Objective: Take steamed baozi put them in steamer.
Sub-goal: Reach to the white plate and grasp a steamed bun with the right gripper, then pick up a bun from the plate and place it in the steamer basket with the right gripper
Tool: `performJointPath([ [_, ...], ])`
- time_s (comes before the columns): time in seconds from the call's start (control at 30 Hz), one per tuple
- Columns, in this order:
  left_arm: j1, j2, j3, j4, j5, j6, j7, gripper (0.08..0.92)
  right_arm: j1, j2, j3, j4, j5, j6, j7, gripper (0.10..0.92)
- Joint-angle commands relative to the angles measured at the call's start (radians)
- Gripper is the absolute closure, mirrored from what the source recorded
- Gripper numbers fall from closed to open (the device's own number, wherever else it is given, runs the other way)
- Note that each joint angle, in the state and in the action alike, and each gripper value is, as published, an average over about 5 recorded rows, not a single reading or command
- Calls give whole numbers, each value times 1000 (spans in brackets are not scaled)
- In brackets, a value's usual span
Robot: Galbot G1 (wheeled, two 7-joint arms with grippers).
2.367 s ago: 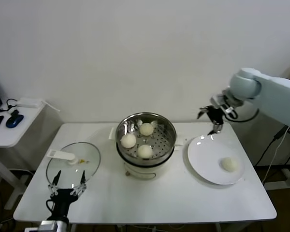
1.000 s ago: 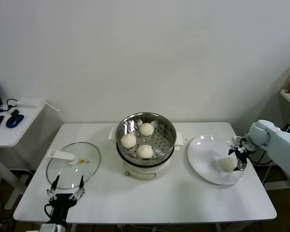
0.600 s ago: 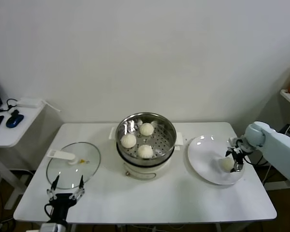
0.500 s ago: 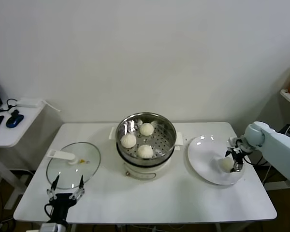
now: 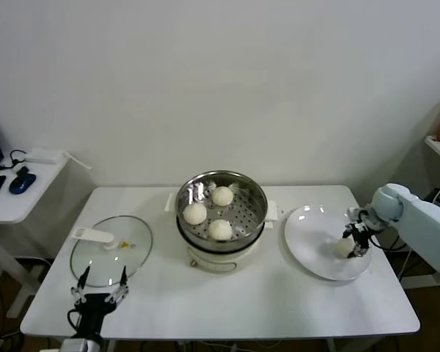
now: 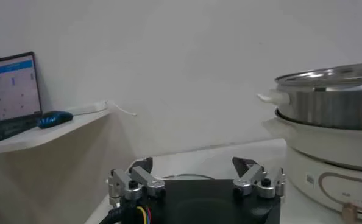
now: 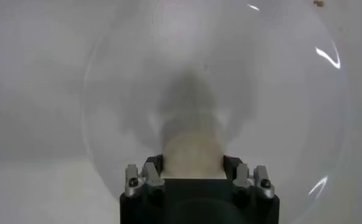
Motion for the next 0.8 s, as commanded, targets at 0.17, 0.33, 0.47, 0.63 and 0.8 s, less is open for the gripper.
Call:
performJointPath([
  [0.17,-6,-3,4,-10,-2,1,-1,177,311,-13,-269,107,225,-50,0,372],
  [0.33,-12,-10,9,-15,-1,2,-1,177,565,34,-479,158,422,-94,0,372],
  [0.47,-9,-11,17,-20,-8,-6,0,177,743,101,-619,178,580,-125,0,367],
  [0.63,0,-10,29,-30,-10,-11,-1,177,879,194,-737,211,734,-156,10,369],
  [0.8,-1,-21,48,-48,-6,-12,-3,177,899,290,-766,218,812,-181,24,367],
])
